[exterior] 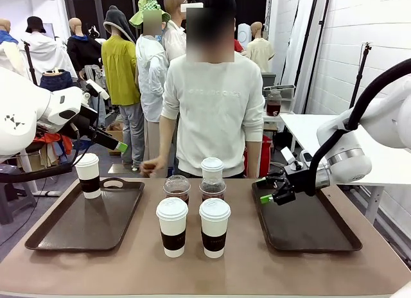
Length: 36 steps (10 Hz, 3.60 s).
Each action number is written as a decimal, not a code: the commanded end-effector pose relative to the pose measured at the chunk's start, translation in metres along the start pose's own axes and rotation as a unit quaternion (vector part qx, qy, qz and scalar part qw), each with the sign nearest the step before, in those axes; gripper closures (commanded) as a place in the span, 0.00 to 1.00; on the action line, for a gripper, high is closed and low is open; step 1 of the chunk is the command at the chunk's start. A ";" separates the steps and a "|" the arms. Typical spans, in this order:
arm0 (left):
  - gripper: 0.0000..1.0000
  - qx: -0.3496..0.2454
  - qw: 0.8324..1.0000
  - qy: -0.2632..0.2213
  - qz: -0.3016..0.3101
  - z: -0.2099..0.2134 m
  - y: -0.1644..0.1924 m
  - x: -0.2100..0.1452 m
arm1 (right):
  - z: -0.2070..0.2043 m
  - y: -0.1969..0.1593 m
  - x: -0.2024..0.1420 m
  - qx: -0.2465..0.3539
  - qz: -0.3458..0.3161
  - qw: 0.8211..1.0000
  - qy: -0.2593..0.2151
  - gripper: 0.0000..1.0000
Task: Distribute the coffee onto the tray.
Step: Pick up one iced Americano and place it on the right Handle tray.
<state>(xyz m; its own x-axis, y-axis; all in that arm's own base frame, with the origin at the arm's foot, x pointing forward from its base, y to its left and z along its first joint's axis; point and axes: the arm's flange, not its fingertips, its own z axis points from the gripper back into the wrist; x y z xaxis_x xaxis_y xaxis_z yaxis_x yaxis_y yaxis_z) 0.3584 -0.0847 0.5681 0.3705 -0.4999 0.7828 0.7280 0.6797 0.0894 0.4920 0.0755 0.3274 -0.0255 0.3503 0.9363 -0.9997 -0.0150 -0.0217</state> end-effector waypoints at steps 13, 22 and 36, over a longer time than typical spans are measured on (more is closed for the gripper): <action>0.00 -0.004 1.000 0.003 0.001 0.001 0.000 -0.001 | -0.067 -0.009 -0.033 -0.031 0.005 0.996 -0.087 0.00; 0.00 -0.004 1.000 0.003 0.001 0.001 0.000 -0.001 | -0.124 -0.035 -0.048 -0.007 -0.004 0.992 -0.123 0.00; 0.00 -0.004 1.000 0.003 0.001 0.001 0.000 -0.001 | -0.157 -0.045 -0.053 0.020 -0.025 0.990 -0.139 0.00</action>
<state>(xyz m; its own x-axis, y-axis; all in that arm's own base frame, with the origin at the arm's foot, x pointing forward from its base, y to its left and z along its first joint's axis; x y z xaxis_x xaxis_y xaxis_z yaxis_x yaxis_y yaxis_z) 0.3583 -0.0849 0.5682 0.3703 -0.5003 0.7827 0.7282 0.6794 0.0897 0.5296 0.1983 0.2246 0.0057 0.1105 0.9939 -0.9986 -0.0512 0.0114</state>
